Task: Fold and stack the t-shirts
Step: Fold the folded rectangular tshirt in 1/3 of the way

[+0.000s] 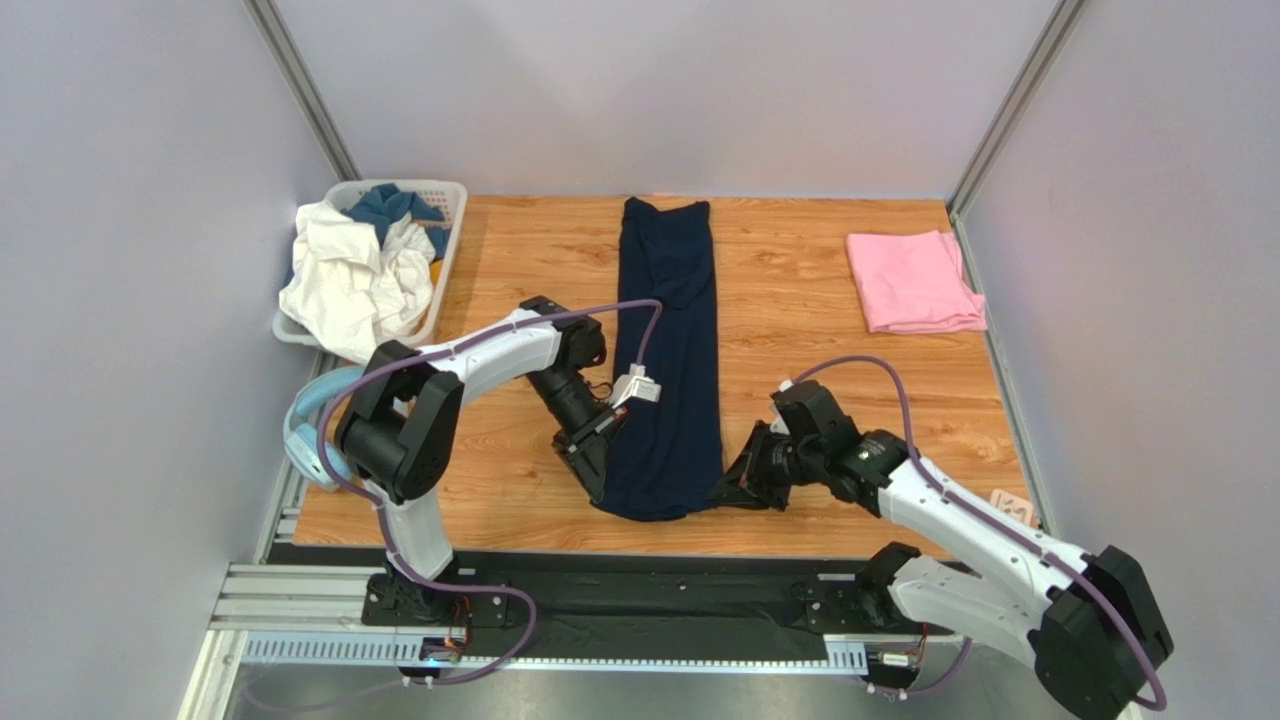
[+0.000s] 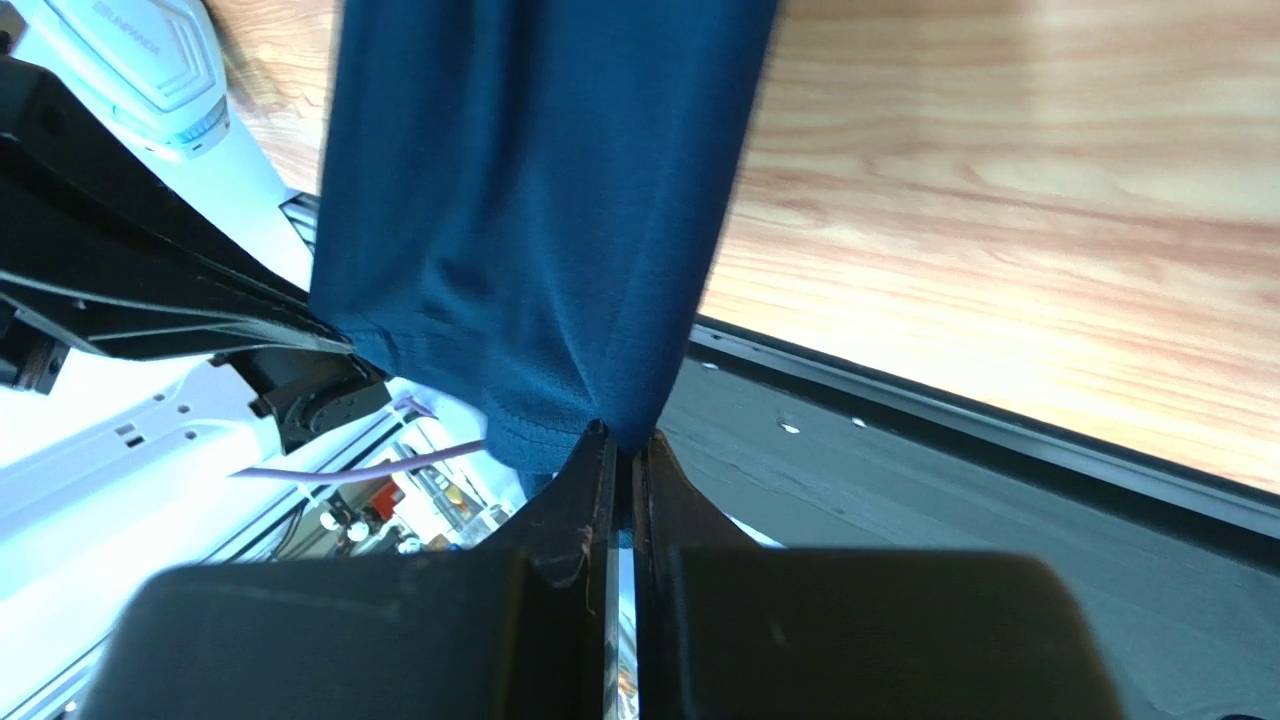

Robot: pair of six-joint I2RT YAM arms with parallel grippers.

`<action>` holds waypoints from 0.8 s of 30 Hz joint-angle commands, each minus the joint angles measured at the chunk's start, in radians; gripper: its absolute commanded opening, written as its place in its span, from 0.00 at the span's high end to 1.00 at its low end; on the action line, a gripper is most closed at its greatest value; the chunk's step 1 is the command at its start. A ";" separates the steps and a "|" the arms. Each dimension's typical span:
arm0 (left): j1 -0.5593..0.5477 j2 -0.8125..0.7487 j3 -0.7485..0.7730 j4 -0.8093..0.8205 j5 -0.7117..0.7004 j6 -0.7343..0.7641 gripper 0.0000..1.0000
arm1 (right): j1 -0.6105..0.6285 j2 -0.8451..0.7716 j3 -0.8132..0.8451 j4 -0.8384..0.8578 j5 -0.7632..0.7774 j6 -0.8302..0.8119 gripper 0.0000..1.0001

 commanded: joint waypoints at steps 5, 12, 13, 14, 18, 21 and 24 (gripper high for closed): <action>0.045 0.047 0.237 -0.047 -0.008 -0.036 0.98 | -0.046 0.210 0.286 0.029 -0.026 -0.120 1.00; 0.147 0.133 0.430 -0.061 -0.052 -0.067 0.99 | -0.155 0.300 0.397 0.022 -0.066 -0.200 1.00; 0.174 0.162 0.453 -0.062 -0.063 -0.072 0.99 | -0.167 0.314 0.403 0.023 -0.071 -0.206 1.00; 0.186 0.180 0.477 -0.068 -0.068 -0.075 1.00 | -0.187 0.320 0.411 0.023 -0.072 -0.212 1.00; 0.233 0.268 0.650 -0.098 -0.077 -0.090 1.00 | -0.228 0.362 0.444 0.023 -0.091 -0.238 1.00; 0.237 0.318 0.746 -0.102 -0.084 -0.108 1.00 | -0.248 0.406 0.469 0.034 -0.101 -0.249 1.00; 0.237 0.361 0.816 -0.107 -0.081 -0.131 1.00 | -0.257 0.460 0.504 0.052 -0.107 -0.258 1.00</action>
